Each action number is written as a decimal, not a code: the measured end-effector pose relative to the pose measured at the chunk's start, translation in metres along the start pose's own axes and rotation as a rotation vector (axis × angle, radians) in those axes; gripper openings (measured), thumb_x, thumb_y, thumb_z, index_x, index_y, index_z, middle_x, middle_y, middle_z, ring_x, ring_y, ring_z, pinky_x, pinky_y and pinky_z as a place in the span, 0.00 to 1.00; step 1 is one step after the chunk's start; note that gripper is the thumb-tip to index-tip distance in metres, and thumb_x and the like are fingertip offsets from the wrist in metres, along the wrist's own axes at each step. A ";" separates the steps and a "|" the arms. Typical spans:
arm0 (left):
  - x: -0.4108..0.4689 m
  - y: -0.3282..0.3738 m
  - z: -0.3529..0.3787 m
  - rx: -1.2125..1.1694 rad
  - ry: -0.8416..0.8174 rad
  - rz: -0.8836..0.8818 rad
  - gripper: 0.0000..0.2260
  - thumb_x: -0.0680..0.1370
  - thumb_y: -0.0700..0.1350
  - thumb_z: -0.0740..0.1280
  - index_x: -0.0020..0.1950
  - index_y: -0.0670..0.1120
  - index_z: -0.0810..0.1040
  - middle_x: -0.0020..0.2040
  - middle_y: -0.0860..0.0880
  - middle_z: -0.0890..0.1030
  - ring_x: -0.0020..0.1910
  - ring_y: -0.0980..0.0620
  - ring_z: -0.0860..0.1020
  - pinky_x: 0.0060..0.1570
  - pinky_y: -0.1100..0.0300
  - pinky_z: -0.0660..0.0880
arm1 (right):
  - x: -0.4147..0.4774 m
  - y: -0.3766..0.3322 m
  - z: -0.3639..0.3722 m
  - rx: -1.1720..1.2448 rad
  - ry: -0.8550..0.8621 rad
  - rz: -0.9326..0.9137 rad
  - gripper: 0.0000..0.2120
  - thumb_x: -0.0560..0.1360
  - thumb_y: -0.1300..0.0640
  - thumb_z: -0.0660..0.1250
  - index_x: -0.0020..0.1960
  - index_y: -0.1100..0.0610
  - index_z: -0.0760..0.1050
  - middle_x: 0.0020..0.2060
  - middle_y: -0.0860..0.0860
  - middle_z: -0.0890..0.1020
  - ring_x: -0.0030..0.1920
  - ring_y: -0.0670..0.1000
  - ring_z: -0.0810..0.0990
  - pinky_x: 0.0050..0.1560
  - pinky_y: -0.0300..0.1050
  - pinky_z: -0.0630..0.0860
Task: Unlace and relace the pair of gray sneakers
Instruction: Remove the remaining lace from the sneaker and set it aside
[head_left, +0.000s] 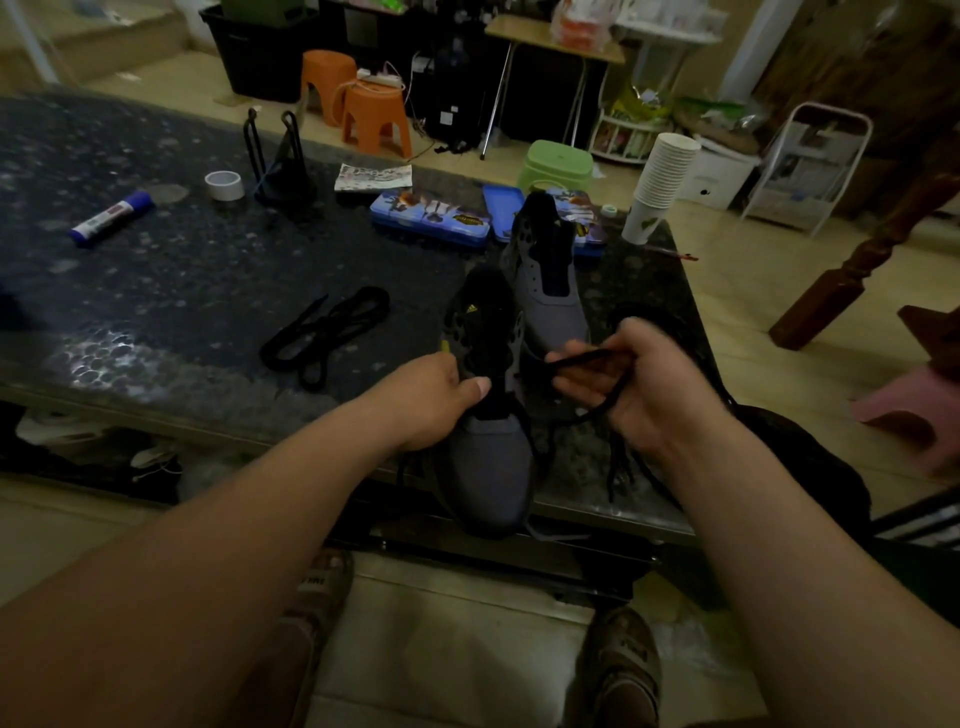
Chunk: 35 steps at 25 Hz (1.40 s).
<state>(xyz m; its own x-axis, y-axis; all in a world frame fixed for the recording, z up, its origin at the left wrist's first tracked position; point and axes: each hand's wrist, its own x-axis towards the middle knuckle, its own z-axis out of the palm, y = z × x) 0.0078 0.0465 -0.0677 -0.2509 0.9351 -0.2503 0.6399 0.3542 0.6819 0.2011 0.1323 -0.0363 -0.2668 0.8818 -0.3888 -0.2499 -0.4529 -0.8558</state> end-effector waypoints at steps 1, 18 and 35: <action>0.001 -0.002 0.001 0.001 -0.008 0.006 0.17 0.84 0.56 0.64 0.40 0.49 0.70 0.39 0.49 0.75 0.39 0.51 0.74 0.34 0.56 0.65 | -0.002 -0.010 -0.005 0.178 0.057 -0.010 0.09 0.81 0.58 0.58 0.42 0.56 0.70 0.32 0.53 0.79 0.38 0.56 0.84 0.42 0.49 0.82; -0.002 -0.019 -0.043 -0.103 0.096 0.084 0.11 0.82 0.51 0.69 0.43 0.47 0.82 0.30 0.50 0.75 0.30 0.54 0.72 0.34 0.60 0.68 | -0.005 -0.005 0.011 -1.294 -0.205 -0.153 0.07 0.80 0.56 0.69 0.46 0.58 0.81 0.32 0.51 0.83 0.31 0.48 0.78 0.31 0.42 0.74; -0.004 -0.023 -0.001 0.206 0.159 0.496 0.09 0.78 0.43 0.70 0.52 0.56 0.75 0.41 0.55 0.77 0.39 0.59 0.75 0.43 0.50 0.77 | 0.000 0.029 0.011 -1.589 -0.361 -0.717 0.04 0.79 0.54 0.69 0.52 0.46 0.79 0.46 0.46 0.76 0.47 0.49 0.77 0.47 0.50 0.76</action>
<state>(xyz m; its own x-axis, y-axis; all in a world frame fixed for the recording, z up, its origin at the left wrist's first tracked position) -0.0066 0.0344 -0.0813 0.0202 0.9827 0.1839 0.8337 -0.1181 0.5394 0.1837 0.1173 -0.0574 -0.7465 0.6614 0.0728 0.5966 0.7137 -0.3670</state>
